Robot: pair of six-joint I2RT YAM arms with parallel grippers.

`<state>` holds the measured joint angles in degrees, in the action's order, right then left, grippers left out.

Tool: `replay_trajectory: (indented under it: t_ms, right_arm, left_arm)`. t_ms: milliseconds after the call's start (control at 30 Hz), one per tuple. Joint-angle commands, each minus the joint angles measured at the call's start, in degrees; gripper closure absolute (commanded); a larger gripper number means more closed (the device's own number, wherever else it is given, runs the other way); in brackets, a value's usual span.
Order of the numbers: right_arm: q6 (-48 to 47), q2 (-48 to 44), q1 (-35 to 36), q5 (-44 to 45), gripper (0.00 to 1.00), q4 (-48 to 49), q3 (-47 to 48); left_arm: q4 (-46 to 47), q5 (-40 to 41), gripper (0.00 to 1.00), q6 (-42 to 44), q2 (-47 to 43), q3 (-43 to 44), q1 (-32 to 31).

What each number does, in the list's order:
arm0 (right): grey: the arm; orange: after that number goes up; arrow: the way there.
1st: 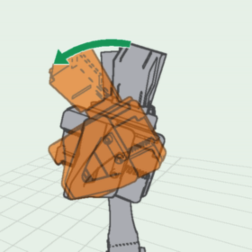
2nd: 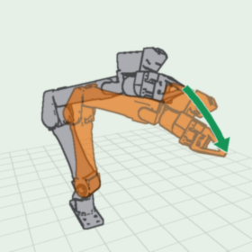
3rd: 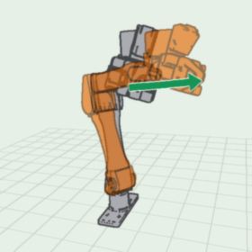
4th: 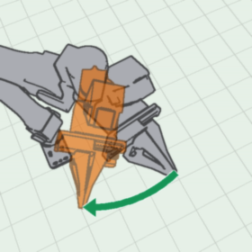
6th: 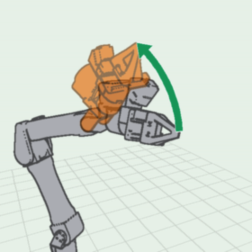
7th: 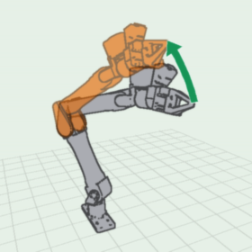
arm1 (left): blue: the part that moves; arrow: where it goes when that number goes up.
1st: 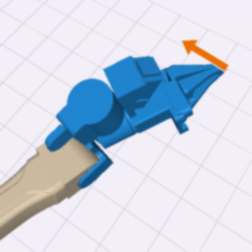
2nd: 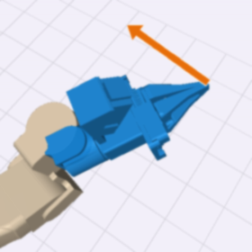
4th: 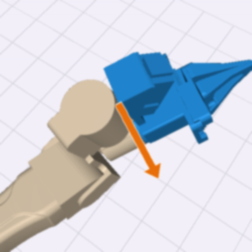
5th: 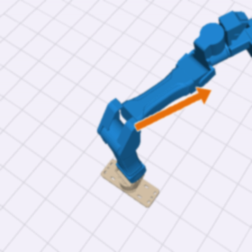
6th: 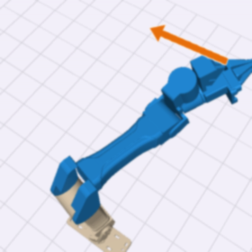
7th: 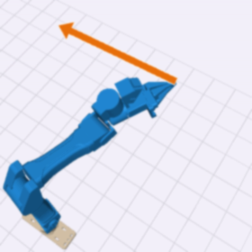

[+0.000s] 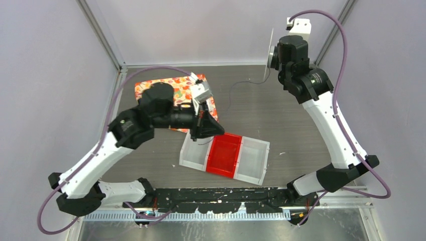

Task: Wrap the cables

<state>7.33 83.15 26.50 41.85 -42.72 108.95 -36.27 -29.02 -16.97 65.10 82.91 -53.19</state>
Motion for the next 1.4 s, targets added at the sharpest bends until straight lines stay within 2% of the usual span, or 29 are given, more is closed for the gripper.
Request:
replay_trajectory:
  t_ms: [0,200,333,433,533,700,867,967,1100,1267,1367]
  right_arm:
    - [0.83,-4.03,-0.18,-2.90,1.00,4.62,-5.03]
    - [4.38,-8.57,-0.15,-11.33,0.99,3.63,-13.40]
    - [3.18,-13.96,-0.06,-26.81,1.00,7.03,-21.69]
    - [2.60,-17.94,0.70,-34.22,0.99,6.73,-24.70]
    - [1.05,-18.42,2.05,-39.96,0.99,0.02,-22.75]
    - [-0.81,-19.05,5.48,-43.93,1.00,-8.78,-19.91]
    - [-0.78,-19.42,8.40,-45.08,1.00,-14.68,-17.91]
    - [-0.61,-19.77,9.64,-45.35,0.99,-17.17,-17.47]
    - [-0.11,-20.24,9.94,-47.80,1.00,-19.92,-17.54]
    - [1.79,-22.58,10.06,-50.91,1.00,-18.55,-17.48]
    - [3.68,-25.16,10.08,-51.67,1.00,-14.78,-16.59]
  left_arm:
    - [-9.73,-4.79,1.00,9.46,-0.29,12.26,-0.16]
    - [-2.44,-7.94,1.00,8.81,4.41,20.70,-0.08]
    - [5.22,-12.02,1.00,6.11,7.64,23.45,1.40]
    - [7.60,-14.49,1.00,5.19,11.26,27.14,3.64]
    - [11.02,-15.76,1.00,3.12,14.27,28.94,6.96]
    - [18.66,-18.32,1.00,-2.89,19.46,32.08,9.77]
    - [25.35,-16.59,1.00,-7.59,22.49,34.31,13.91]
    - [28.29,-14.79,1.00,-10.68,22.99,33.26,19.14]
    - [36.67,-14.53,1.00,-18.14,22.97,28.21,26.33]
    - [36.98,-14.29,1.00,-20.01,24.92,24.36,30.46]
    - [40.65,-15.95,1.00,-23.81,25.69,18.56,32.59]
